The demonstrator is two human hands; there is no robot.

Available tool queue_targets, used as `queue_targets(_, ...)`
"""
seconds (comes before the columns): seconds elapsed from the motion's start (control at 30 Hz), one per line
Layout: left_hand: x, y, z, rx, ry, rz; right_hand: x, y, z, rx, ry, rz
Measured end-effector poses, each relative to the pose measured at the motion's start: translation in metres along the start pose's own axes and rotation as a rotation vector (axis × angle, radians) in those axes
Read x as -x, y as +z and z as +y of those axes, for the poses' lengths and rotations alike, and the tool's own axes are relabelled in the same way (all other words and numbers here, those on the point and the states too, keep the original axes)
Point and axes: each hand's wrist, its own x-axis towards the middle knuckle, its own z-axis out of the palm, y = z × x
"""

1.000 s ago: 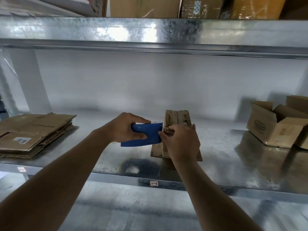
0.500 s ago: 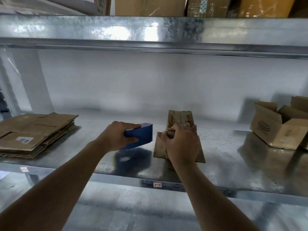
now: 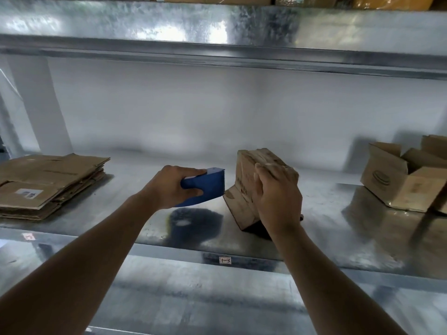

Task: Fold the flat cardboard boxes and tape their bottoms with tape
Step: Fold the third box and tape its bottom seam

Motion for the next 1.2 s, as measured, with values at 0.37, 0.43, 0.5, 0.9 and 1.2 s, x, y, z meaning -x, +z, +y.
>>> queue_targets(0.37, -0.011, -0.010, 0.019, 0.084, 0.062, 0.015, 0.006, -0.008, 0.021, -0.120, 0.017, -0.312)
queue_targets(0.43, -0.013, -0.014, 0.022, 0.085, 0.080, 0.017, 0.004, -0.009, 0.026, -0.180, -0.017, -0.291)
queue_targets(0.5, -0.014, -0.019, 0.024, 0.082, 0.092, 0.020, 0.004, -0.012, 0.028, -0.239, -0.069, -0.240)
queue_targets(0.9, -0.013, -0.060, 0.013, 0.192, 0.131, -0.094, -0.025, -0.044, 0.031, 0.143, 0.050, -0.372)
queue_targets(1.2, -0.011, -0.080, -0.009, 0.264, 0.102, -0.144, -0.042, -0.006, -0.034, 0.166, 0.020, -0.474)
